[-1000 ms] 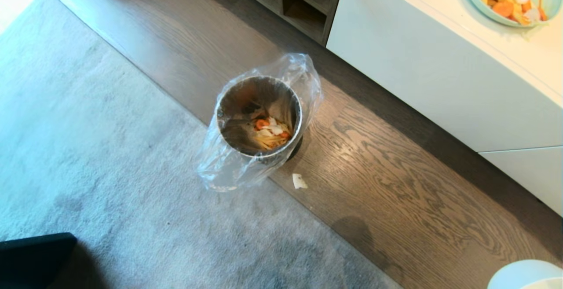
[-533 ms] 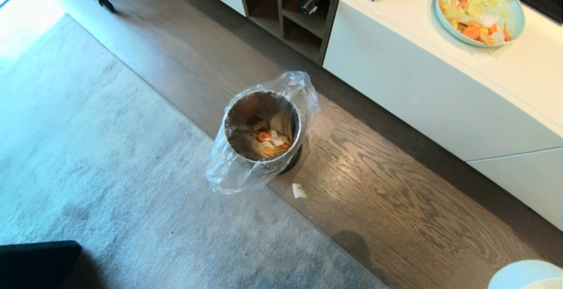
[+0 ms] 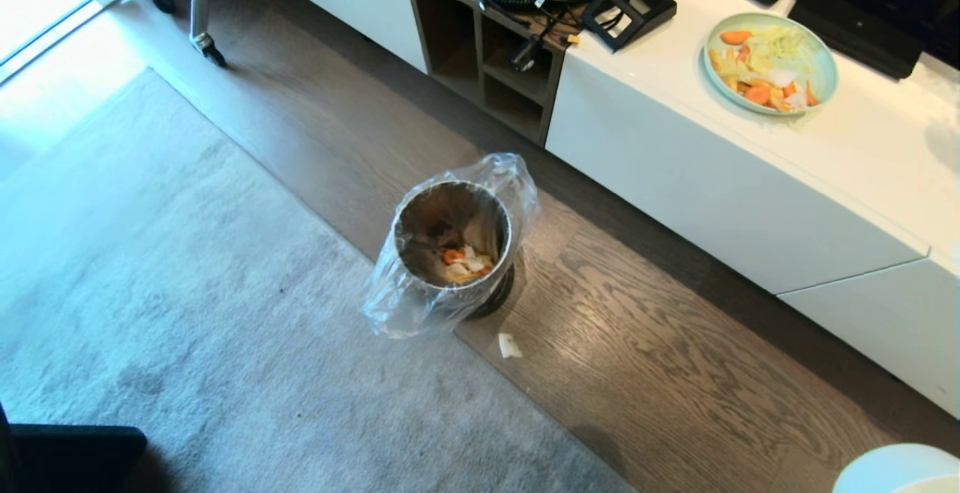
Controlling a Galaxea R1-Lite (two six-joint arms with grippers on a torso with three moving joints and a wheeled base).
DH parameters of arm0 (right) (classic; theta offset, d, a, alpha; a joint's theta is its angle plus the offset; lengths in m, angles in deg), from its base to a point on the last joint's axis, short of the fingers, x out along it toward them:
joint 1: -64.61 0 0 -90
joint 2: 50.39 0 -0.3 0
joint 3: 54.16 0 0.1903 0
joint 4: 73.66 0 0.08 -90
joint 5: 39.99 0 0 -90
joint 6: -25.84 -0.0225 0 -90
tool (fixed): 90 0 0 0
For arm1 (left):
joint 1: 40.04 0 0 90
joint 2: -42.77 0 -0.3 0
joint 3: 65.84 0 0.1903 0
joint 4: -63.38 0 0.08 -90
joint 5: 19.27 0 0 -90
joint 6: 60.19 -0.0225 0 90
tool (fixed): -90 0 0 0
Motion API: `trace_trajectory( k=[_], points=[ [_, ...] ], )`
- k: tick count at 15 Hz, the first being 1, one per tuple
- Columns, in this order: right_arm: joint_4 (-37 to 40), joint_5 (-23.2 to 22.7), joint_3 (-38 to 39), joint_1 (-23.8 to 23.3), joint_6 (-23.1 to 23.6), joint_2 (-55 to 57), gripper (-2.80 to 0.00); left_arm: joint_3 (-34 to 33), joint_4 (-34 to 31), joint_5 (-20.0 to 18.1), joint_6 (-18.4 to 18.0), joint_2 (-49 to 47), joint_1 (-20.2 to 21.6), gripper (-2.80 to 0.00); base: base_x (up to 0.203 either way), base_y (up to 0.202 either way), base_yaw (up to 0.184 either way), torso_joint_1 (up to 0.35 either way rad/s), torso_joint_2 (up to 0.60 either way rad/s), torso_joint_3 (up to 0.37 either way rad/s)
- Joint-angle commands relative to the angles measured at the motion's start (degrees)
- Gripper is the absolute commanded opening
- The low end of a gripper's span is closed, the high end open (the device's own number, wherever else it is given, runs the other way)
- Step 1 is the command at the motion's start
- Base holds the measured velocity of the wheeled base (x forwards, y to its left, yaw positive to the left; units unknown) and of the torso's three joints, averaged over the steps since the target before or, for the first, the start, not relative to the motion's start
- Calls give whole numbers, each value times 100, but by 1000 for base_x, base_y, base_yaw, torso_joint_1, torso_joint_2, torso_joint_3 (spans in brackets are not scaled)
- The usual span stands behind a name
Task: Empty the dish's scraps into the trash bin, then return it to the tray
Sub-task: Put the bowl back to the table
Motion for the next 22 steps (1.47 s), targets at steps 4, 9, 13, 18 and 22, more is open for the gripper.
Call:
trace_trajectory(
  k=[4, 9, 13, 18, 22],
  points=[
    [-2, -3, 0, -2, 2, 7, -280, 0, 5, 4, 13, 2, 0, -280, 0, 0, 0, 0, 3, 197],
    [-2, -3, 0, -2, 2, 7, -280, 0, 6, 4, 13, 2, 0, -280, 0, 0, 0, 5, 0, 203],
    [-2, -3, 0, -2, 2, 7, -280, 0, 5, 4, 13, 2, 0, -280, 0, 0, 0, 1, 1, 204],
    [-2, -3, 0, -2, 2, 7, -280, 0, 5, 4, 22, 2, 0, -280, 0, 0, 0, 4, 1, 202],
    [-2, -3, 0, -2, 2, 7, -280, 0, 6, 4, 22, 2, 0, -280, 0, 0, 0, 1, 5, 202]
  ],
)
